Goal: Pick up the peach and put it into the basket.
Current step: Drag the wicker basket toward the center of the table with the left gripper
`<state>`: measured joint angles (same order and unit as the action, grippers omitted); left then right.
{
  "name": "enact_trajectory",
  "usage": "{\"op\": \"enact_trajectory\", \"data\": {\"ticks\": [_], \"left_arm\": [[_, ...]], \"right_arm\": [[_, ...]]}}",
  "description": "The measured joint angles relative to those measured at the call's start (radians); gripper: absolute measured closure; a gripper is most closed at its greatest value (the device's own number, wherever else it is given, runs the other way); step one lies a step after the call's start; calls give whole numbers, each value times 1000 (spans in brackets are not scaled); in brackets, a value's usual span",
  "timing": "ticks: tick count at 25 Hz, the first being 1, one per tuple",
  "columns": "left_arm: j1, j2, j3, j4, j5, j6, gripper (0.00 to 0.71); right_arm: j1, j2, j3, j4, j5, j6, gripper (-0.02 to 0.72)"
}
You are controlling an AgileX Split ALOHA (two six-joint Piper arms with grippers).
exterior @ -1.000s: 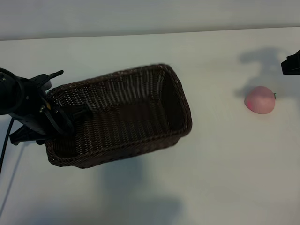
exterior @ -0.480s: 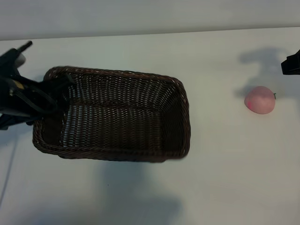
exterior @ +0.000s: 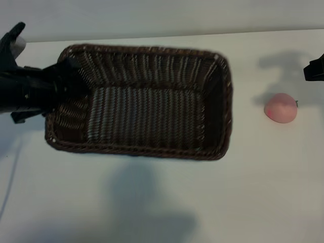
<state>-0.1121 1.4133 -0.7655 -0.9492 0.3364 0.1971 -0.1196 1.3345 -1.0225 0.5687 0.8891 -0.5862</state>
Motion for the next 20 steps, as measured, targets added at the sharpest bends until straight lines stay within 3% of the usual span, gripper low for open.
{"op": "enact_trajectory", "data": {"ticks": [5,16,20], "left_arm": [[1,16,-13,-119,-51,110,322],[-1,297,-236,-123,23,139,322],[-25,383,-292,-127,23,139,322]], "right_arm": [[0,0,0,0,2,0,458],[0,0,0,0,7,0,458],[0,0,0,0,7,0,458]]}}
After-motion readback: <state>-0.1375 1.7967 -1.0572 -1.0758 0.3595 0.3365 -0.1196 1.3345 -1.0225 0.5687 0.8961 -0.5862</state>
